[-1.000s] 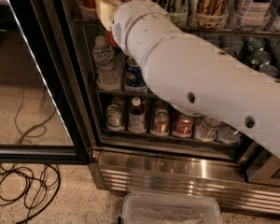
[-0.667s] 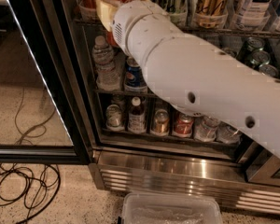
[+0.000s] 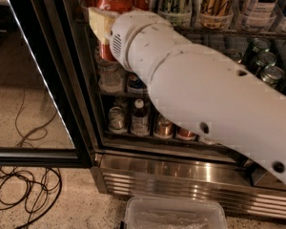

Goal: Pick coke can from top shelf of fridge

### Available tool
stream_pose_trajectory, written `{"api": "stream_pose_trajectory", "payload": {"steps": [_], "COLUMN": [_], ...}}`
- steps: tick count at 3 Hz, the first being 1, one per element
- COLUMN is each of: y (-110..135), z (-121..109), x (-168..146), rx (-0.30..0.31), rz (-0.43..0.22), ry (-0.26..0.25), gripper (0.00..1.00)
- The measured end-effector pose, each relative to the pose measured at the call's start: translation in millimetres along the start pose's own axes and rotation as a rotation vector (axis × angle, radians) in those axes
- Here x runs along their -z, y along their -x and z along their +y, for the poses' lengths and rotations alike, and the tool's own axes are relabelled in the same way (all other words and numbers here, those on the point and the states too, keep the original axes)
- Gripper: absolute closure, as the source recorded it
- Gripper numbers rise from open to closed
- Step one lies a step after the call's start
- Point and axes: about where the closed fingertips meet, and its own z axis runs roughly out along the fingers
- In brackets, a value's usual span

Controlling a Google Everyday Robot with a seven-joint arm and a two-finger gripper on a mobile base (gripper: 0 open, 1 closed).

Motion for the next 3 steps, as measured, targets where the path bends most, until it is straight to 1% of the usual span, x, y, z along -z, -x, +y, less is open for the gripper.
{"api": "stream_pose_trajectory", "payload": {"steps": [1,2,3], "y": [-8,-14,-20], "z": [22,36,41], "x": [16,32,53], "rx": [-0.056,-0.096,-0.123], "rz": [0.06,0.109,0.153], "ry": [0.038,0.05,0.038], "gripper": [1.0,1.0,1.0]}}
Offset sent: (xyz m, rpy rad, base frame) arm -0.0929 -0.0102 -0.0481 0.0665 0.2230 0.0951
